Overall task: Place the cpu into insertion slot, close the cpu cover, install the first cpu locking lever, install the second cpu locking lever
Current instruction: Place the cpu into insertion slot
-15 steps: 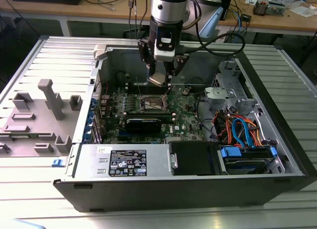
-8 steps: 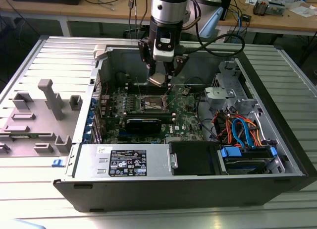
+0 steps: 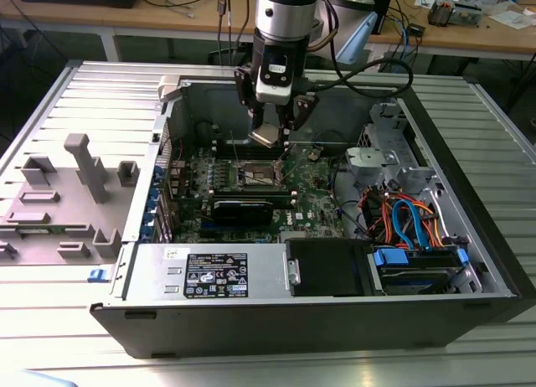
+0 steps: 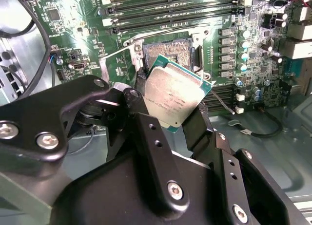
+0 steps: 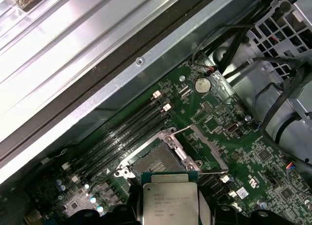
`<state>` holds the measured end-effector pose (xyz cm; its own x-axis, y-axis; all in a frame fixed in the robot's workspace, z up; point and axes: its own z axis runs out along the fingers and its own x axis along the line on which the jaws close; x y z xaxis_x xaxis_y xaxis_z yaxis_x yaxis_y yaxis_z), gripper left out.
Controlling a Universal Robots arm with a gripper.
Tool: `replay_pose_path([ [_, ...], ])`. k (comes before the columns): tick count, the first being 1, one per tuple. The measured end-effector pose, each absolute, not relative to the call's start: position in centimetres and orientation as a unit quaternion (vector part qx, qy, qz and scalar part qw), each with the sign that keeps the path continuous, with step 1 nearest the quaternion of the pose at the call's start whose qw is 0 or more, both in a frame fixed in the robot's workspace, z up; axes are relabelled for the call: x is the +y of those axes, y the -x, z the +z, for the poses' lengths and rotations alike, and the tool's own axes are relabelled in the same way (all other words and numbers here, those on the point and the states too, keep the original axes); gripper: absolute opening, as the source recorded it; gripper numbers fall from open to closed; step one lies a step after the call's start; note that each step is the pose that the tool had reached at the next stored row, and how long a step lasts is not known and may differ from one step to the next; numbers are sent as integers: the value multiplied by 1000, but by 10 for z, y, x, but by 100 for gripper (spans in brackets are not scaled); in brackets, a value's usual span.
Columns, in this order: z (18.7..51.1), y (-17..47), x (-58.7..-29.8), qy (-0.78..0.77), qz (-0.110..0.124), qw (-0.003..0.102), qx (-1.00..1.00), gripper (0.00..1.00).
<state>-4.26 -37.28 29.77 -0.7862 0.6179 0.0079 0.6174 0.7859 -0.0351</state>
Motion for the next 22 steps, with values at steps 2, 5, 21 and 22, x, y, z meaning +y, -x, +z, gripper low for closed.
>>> replay_pose_path([
  [2, 298, 43, -373, 329, 16, 9, -944, 55],
  [5, 298, 43, -373, 330, 16, 9, -944, 55],
  [21, 297, 43, -373, 339, 16, 9, -940, 55],
  [22, 297, 43, -373, 340, 16, 9, -940, 55],
])
